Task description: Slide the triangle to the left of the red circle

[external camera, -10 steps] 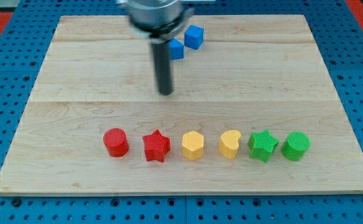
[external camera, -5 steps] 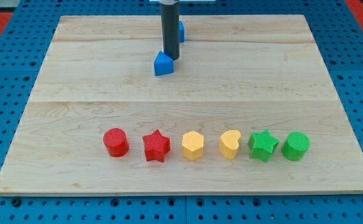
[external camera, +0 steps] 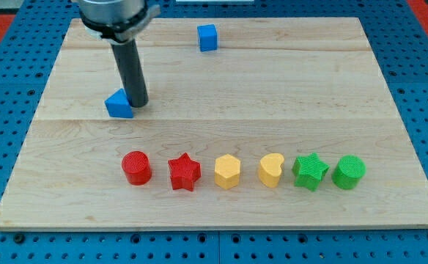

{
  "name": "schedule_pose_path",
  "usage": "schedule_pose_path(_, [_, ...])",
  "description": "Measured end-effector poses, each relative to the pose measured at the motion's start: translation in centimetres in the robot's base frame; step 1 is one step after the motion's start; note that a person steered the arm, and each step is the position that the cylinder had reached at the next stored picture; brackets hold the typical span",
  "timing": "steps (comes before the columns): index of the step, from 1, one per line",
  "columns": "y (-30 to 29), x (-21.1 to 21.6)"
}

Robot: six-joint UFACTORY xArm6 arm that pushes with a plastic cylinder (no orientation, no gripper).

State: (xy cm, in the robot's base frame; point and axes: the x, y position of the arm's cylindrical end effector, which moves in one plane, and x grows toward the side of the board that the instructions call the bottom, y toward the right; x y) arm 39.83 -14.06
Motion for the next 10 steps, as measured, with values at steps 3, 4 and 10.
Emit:
schedule_pose_path(3, [-8.9,2.7])
schedule_pose_path(4, [-12.9,3.6])
schedule_pose_path(10, [-8.5,9.4])
